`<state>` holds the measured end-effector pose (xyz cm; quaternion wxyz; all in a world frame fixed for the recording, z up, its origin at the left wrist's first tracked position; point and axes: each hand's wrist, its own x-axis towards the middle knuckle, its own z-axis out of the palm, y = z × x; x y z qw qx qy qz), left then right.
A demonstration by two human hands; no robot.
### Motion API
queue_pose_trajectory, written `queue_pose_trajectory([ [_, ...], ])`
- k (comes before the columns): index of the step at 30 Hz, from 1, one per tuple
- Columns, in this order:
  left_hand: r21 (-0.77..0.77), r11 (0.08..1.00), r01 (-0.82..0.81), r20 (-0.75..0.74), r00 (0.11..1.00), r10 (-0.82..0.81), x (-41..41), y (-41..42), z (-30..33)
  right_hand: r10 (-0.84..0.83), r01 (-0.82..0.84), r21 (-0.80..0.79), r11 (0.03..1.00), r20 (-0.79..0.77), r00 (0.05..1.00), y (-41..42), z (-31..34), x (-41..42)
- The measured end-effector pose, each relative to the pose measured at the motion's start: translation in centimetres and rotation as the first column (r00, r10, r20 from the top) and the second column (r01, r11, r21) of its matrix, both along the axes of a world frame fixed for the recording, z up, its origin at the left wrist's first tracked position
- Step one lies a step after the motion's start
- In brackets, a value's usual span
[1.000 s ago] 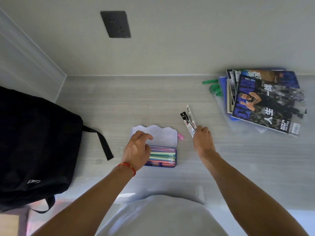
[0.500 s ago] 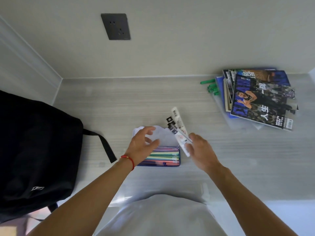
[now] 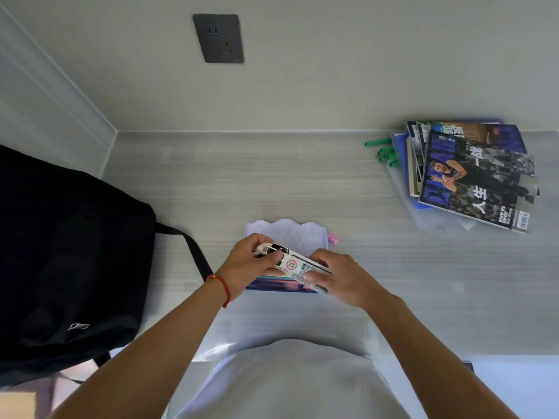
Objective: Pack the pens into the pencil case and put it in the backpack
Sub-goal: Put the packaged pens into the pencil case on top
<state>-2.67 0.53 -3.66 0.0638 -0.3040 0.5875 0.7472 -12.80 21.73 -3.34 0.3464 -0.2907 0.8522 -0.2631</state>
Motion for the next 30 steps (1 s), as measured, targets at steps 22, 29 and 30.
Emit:
queue_pose_trajectory([
  [22,0.033,0.995,-0.095,-0.006,0.995,0.096,1.5,-0.9,-2.6,-0.209,0.21,0.014,0.978,0.159,0.965,-1.3,-1.2,-0.4],
  [29,-0.059,0.993,-0.103,-0.011,0.995,0.102,2.5,-0.9,-3.4,-0.296,0.349,-0.109,0.931,0.333,0.895,-1.3,-1.8,0.5],
  [30,-0.067,0.992,-0.104,-0.002,0.995,0.104,2.7,-0.9,-3.6,-0.293,0.342,-0.114,0.933,0.312,0.904,-1.1,-2.0,0.6],
])
